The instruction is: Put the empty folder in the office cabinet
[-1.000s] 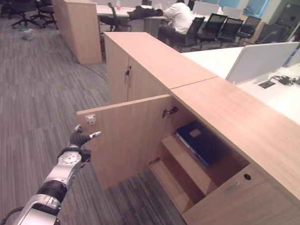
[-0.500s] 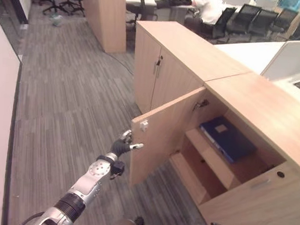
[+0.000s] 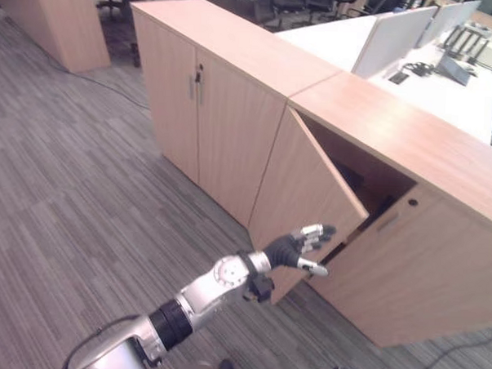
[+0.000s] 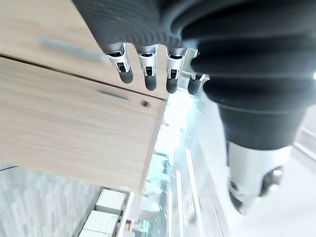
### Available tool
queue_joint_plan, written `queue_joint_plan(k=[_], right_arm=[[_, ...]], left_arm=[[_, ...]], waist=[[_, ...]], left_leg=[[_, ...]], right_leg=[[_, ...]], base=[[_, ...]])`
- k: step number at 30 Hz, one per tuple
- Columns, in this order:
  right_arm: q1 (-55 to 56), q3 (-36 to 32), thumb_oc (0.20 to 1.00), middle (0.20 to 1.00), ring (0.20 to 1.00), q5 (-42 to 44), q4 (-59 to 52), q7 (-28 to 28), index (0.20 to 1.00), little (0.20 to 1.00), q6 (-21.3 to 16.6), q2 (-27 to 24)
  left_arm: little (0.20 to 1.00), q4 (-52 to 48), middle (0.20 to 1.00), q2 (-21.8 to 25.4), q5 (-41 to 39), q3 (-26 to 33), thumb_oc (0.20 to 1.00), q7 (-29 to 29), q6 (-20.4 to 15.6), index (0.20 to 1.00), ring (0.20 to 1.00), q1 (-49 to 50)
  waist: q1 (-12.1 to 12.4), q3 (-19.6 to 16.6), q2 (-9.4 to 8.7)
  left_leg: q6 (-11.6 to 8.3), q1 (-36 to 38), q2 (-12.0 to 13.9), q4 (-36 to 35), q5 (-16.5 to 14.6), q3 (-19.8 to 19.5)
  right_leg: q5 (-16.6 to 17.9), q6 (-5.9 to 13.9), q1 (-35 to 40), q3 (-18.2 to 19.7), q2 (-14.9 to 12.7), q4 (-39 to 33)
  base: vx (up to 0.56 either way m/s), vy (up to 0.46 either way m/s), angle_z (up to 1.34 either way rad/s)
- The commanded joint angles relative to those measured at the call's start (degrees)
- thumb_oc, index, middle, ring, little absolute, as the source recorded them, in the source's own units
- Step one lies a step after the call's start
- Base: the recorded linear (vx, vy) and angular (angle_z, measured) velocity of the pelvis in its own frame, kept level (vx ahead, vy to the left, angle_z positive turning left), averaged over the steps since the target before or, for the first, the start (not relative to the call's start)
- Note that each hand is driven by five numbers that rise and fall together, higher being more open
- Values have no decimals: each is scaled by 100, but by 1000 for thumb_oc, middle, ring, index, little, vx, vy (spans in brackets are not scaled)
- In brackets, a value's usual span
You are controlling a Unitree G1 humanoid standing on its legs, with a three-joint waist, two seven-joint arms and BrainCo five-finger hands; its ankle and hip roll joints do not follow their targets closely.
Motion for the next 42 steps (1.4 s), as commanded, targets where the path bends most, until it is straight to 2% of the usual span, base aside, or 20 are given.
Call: queue_joint_plan(k=[1,8,12,14,15,16,18,22,24,26,28,29,31,32,35,37,38,40,42], right_arm=[[-29,78,1000,1000,1000,75,175,-61,1000,1000,0,-233],[-9,110,1000,1000,1000,195,57,-106,1000,1000,-41,-213],[102,121,1000,1000,1000,127,0,-138,1000,1000,-31,-246],[189,110,1000,1000,1000,88,-2,-145,1000,1000,-17,-259],[190,111,1000,1000,1000,88,-3,-145,1000,1000,-16,-263],[277,72,1000,1000,1000,43,27,-132,1000,1000,11,-270],[346,27,1000,1000,1000,14,58,-108,1000,1000,30,-275],[456,-85,1000,1000,1000,-25,98,-66,1000,1000,50,-296],[471,-240,1000,1000,1000,37,120,-68,1000,1000,56,-337],[463,-279,1000,1000,1000,60,131,-68,1000,1000,64,-351],[343,-400,1000,1000,1000,90,103,-42,1000,1000,91,-389],[244,-417,1000,1000,1000,114,41,-49,1000,1000,103,-380],[198,-430,1000,1000,1000,102,11,-39,1000,1000,114,-376],[183,-441,1000,1000,1000,91,-11,-45,1000,1000,106,-367],[174,-470,1000,1000,1000,105,-31,-73,1000,1000,93,-357],[161,-414,1000,1000,1000,152,-48,-107,1000,1000,54,-288],[160,-414,1000,1000,1000,152,-48,-107,1000,1000,54,-289],[178,-329,1000,1000,1000,137,42,-94,1000,1000,64,-240],[168,-295,1000,1000,1000,139,65,-94,1000,1000,54,-238]], left_arm=[[1000,-326,1000,-421,-193,202,1000,-103,-281,1000,1000,-264],[1000,179,1000,-606,48,245,1000,64,-355,1000,1000,-521],[1000,1594,1000,-770,960,705,1000,569,-460,1000,1000,-751],[1000,2224,1000,-818,1116,1008,1000,781,-435,1000,1000,-720],[1000,2232,1000,-824,1118,1010,1000,781,-440,1000,1000,-722],[1000,2699,1000,-772,1315,1303,1000,963,-425,1000,1000,-716],[1000,2920,1000,-677,1505,1534,1000,1070,-408,1000,1000,-664],[1000,2780,1000,-538,1244,1851,1000,1031,-408,1000,1000,-324],[1000,2772,1000,-557,558,2213,1000,928,-370,1000,1000,214],[1000,2783,1000,-584,381,2298,1000,892,-355,1000,1000,351],[1000,2707,1000,-633,-196,2532,1000,840,-296,1000,1000,891],[1000,2743,1000,-647,-337,2646,1000,838,-214,1000,1000,1197],[1000,2884,1000,-632,-112,2696,1000,887,-201,1000,1000,1396],[1000,2893,1000,-610,104,2688,1000,917,-220,1000,1000,1497],[1000,3122,1000,-564,451,2764,1000,970,-189,1000,1000,1732],[1000,4400,1000,-619,1313,2904,1000,1061,-134,1000,1000,1761],[1000,4408,1000,-622,1315,2905,1000,1061,-140,1000,1000,1757],[1000,5531,1000,-779,1403,3117,1000,1107,-57,1000,1000,1708],[1000,5786,1000,-811,1533,3160,1000,1110,-73,1000,1000,1689]], waist=[[-157,-13,120],[-281,-22,126],[-444,-115,133],[-494,-145,134],[-491,-146,137],[-535,-174,140],[-565,-203,147],[-567,-207,171],[-554,-195,203],[-547,-194,214],[-452,-76,289],[-317,-26,360],[-232,-55,402],[-217,-57,383],[-211,-77,352],[-232,-124,285],[-231,-121,286],[-246,-234,231],[-266,-264,223]], left_leg=[[-311,1044,259,-2287,604,-210],[-320,1036,277,-2287,597,-105],[-330,1075,309,-2287,572,83],[-339,1093,325,-2287,571,163],[-339,1094,326,-2287,569,166],[-352,1104,336,-2287,571,233],[-364,1112,349,-2287,564,283],[-370,1117,353,-2287,563,333],[-381,1093,359,-2287,576,380],[-383,1086,360,-2287,580,393],[-368,1026,411,-2287,630,529],[-398,932,535,-2287,681,733],[-450,987,619,-2287,601,813],[-435,965,612,-2287,678,876],[-458,1001,622,-2287,687,903],[-523,1081,648,-2287,677,998],[-524,1085,649,-2287,676,999],[-602,1167,717,-2287,668,1055],[-646,1202,769,-2287,671,1077]], right_leg=[[459,-325,452,-399,656,-859],[516,-319,397,-333,661,-909],[589,-307,364,-186,686,-1002],[617,-315,360,-118,698,-1033],[618,-315,360,-114,699,-1034],[630,-321,360,-77,715,-1056],[644,-323,360,-41,725,-1086],[669,-322,351,-9,735,-1111],[708,-323,327,3,735,-1123],[709,-322,322,4,735,-1123],[779,-274,125,-162,658,-898],[836,-299,73,-836,402,-714],[764,-277,202,-1234,230,-660],[829,-316,214,-1376,163,-680],[939,-287,224,-1398,123,-739],[988,-279,310,-1371,205,-1028],[990,-280,315,-1371,207,-1033],[925,-325,454,-1358,352,-1228],[882,-354,487,-1327,417,-1260]], base=[[-12,6,-6],[-8,4,-1],[-1,3,-26],[-1,-8,-35],[-4,-14,-30],[-3,-17,-28],[-2,-18,-14],[-5,-8,-8],[-7,-6,-3],[-21,-14,-11],[-123,-58,-22],[-141,-86,-44],[-14,-77,-81],[32,-77,-73],[24,-98,-19],[45,-169,6],[46,-157,-20],[78,-184,-32],[57,-169,-18]])
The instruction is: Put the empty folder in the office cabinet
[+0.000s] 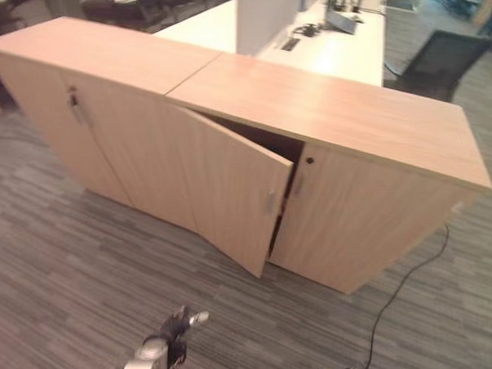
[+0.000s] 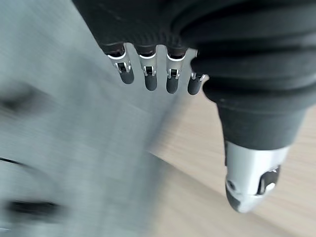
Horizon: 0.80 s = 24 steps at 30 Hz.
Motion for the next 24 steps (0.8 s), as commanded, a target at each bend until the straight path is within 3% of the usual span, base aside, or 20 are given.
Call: queue_joint_plan(k=[1,6,8,9,10,11,13,14,15,17,20,23,24], right_arm=[[-122,228,1000,1000,1000,151,343,-88,1000,1000,-62,-9],[-177,269,1000,1000,1000,295,470,-207,1000,1000,-194,30],[-187,235,1000,1000,1000,391,520,-285,1000,1000,-241,26],[-239,188,1000,1000,1000,427,602,-298,1000,1000,-253,-49],[-258,175,1000,1000,1000,423,642,-304,1000,1000,-243,-102],[-345,150,1000,1000,1000,396,682,-316,1000,1000,-206,-214],[-397,81,1000,1000,1000,367,753,-320,1000,1000,-165,-361],[-456,39,1000,1000,1000,268,848,-313,1000,1000,-102,-535],[-553,24,1000,1000,1000,174,897,-326,1000,1000,-65,-697],[-635,21,1000,1000,1000,115,934,-307,1000,1000,-49,-786],[-559,2,1000,1000,1000,92,893,-322,1000,1000,-73,-766],[-483,-15,1000,1000,1000,90,814,-386,1000,1000,-95,-703],[-469,-14,1000,1000,1000,63,820,-386,1000,1000,-82,-677]], left_arm=[[1000,-6,1000,-149,652,-142,1000,77,-93,1000,1000,-354],[1000,382,1000,-138,1102,40,1000,366,-167,1000,1000,-207],[1000,476,1000,-185,827,278,1000,437,-169,1000,1000,-124],[1000,541,1000,-204,496,425,1000,391,-152,1000,1000,-64],[1000,545,1000,-215,409,453,1000,357,-127,1000,1000,-49],[1000,531,1000,-223,363,458,1000,363,-112,1000,1000,-49],[1000,511,1000,-233,370,401,1000,357,-138,1000,1000,-69],[1000,474,1000,-224,439,339,1000,339,-171,1000,1000,-17],[1000,427,1000,-190,471,293,1000,284,-206,1000,1000,9],[1000,421,1000,-183,639,201,1000,207,-228,1000,1000,14],[1000,531,1000,-150,990,87,1000,155,-226,1000,1000,24],[1000,590,1000,-107,1156,48,1000,148,-221,1000,1000,22],[1000,612,1000,-104,1202,17,1000,108,-232,1000,1000,27]], waist=[[58,-195,-162],[34,-275,-85],[47,-262,-72],[52,-180,-65],[70,-111,-19],[142,18,-42],[240,108,-19],[333,168,-52],[421,262,-12],[454,271,76],[389,187,202],[289,26,336],[252,-25,368]], left_leg=[[117,-44,-105,13,-559,-213],[-169,86,379,13,-410,-40],[-284,122,606,149,-383,5],[-316,-52,835,863,-543,-35],[-330,-102,929,1266,-741,-137],[-186,-468,918,1959,-526,-389],[-76,-987,516,2294,-435,-1095],[28,-1357,2,2233,-634,-1601],[19,-1567,-357,2063,-582,-1996],[15,-1472,-490,1742,-512,-2238],[59,-1004,-455,1044,-391,-2260],[116,-547,-470,49,-73,-2303],[123,-507,-494,13,-109,-2274]], right_leg=[[-85,15,-254,150,179,56],[-456,-218,-221,392,655,41],[-585,-339,-168,460,855,41],[-720,-508,-88,565,1012,94],[-834,-545,30,655,1095,125],[-821,-701,-37,741,1109,231],[-847,-743,-42,809,1126,233],[-822,-710,-77,905,1070,232],[-802,-694,-87,978,1079,256],[-811,-683,-113,1080,1124,276],[-825,-694,-79,1132,1175,254],[-777,-657,-96,1180,1191,121],[-757,-630,-77,1189,1197,49]], base=[[41,-197,-16],[62,-305,-27],[65,-351,-22],[110,-322,-29],[19,-341,-33],[-26,-186,-44],[-89,-109,-56],[-58,-20,-52],[-35,18,-44],[14,44,-42],[65,78,-51],[89,131,-13],[67,96,-15]])
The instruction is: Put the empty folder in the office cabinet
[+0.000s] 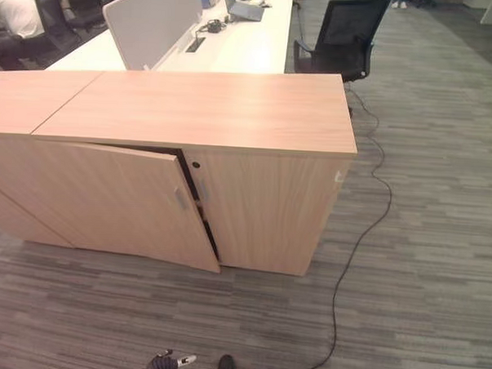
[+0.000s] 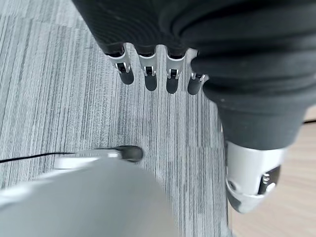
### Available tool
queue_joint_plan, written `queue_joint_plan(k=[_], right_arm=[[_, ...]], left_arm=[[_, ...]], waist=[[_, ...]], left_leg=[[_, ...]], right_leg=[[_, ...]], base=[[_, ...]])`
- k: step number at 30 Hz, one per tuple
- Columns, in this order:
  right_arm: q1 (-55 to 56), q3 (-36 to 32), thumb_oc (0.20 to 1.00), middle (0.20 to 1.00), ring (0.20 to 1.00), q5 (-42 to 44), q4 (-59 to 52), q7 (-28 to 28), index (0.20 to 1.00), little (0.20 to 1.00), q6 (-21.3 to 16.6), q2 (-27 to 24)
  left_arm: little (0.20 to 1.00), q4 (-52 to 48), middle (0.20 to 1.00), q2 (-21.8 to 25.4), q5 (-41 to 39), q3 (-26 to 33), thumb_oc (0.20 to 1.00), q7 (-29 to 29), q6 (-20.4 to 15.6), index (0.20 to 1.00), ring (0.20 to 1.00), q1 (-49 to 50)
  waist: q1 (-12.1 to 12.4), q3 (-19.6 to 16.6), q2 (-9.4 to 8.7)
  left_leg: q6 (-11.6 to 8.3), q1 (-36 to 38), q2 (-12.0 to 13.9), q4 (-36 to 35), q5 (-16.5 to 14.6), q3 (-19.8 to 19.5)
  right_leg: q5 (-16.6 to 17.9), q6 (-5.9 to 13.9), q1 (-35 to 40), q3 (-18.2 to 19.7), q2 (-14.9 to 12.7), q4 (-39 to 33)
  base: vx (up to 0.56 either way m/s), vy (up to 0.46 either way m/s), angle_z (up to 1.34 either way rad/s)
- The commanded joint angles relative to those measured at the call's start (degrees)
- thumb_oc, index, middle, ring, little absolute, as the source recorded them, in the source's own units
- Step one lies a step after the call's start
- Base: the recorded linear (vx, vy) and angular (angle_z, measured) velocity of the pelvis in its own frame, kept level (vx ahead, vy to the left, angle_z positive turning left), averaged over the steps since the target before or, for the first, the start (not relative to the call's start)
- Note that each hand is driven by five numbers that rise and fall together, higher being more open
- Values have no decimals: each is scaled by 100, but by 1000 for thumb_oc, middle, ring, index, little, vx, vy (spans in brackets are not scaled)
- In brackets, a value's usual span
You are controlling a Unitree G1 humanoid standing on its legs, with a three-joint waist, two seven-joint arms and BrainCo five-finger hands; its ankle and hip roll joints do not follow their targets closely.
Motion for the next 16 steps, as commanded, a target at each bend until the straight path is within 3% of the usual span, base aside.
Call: queue_joint_plan(k=[1,16], right_arm=[[-157,-19,1000,1000,1000,-138,200,-79,1000,1000,-3,65],[-42,184,1000,1000,1000,-337,28,-148,1000,1000,-57,287]], left_arm=[[1000,254,1000,-82,326,-299,1000,-70,-78,1000,1000,-133],[1000,400,1000,-38,967,-415,1000,-4,-31,1000,1000,-141]], waist=[[154,-282,-3],[120,-335,21]], left_leg=[[-91,-445,-104,82,-206,32],[-49,-190,-105,82,-426,211]], right_leg=[[-338,725,-60,-72,-355,-1],[-334,850,94,60,-464,-1]], base=[[85,85,-13],[22,31,-8]])
